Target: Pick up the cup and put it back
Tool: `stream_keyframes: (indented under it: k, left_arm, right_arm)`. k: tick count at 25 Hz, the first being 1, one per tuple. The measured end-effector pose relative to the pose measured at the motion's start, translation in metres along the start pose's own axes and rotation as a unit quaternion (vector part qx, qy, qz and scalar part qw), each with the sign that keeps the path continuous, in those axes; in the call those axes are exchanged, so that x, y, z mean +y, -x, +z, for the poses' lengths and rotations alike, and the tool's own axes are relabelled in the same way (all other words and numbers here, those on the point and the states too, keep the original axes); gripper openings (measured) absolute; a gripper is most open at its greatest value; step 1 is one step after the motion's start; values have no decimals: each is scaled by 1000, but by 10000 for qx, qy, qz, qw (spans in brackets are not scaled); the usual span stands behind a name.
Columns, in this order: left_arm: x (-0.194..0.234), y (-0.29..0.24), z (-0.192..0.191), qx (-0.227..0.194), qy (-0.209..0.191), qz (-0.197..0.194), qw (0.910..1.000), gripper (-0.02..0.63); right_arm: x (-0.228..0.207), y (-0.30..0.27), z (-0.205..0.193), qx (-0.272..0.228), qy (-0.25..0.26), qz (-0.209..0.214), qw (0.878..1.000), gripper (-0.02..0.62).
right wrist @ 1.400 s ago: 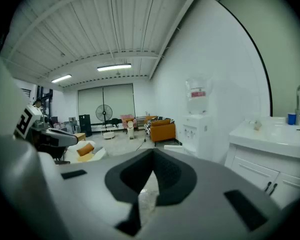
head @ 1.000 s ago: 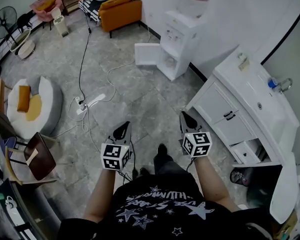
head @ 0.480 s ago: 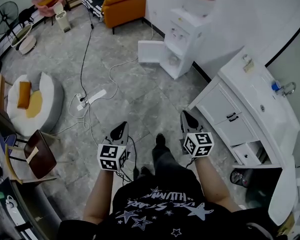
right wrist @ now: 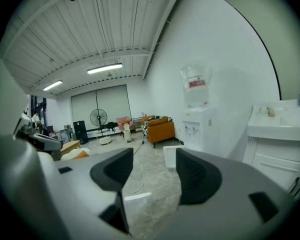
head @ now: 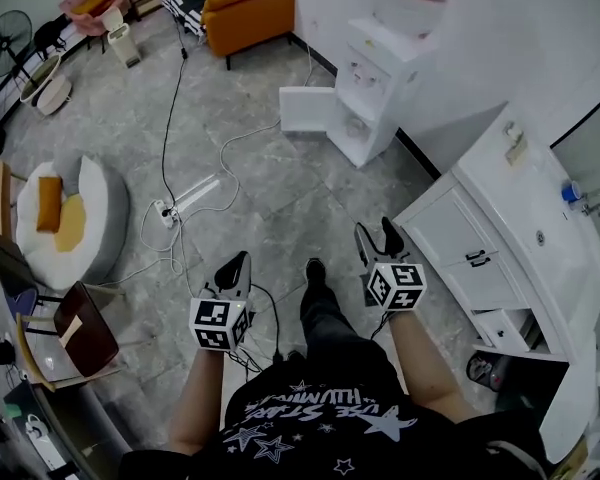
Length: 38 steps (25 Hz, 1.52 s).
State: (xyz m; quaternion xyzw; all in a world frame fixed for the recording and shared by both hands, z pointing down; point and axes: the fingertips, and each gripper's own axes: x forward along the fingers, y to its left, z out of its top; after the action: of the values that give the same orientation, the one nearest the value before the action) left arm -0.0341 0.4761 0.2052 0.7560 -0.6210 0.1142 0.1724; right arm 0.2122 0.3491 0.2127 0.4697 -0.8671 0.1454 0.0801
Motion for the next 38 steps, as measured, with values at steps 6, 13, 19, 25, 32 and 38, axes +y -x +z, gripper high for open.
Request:
stream_keyframes:
  k: [6, 13, 19, 25, 32, 38]
  left_arm:
    - [34, -79, 26, 221, -3, 161, 9996, 9]
    - [59, -181, 75, 423, -87, 120, 9990, 9]
    - [90, -255, 120, 303, -191, 171, 9992, 11]
    - [124, -324, 145, 266, -348, 41, 9990, 9]
    - [161, -452, 138, 284, -551, -493, 9969, 11]
    - [212, -575, 90, 223, -801, -941, 9921, 11]
  right_arm:
    - [-53, -90, 9, 171, -279, -169, 9993, 330]
    - [-117, -178, 33, 320, -511, -285, 9978, 341]
    - [-161, -238, 44, 423, -588, -426, 9965, 341]
    - [-180, -295, 25, 738, -543, -550, 9943, 333]
    - [-224, -385, -28, 887, -693, -1069, 9879, 317]
    - [-270, -487, -102, 682, -871, -1521, 9822, 313]
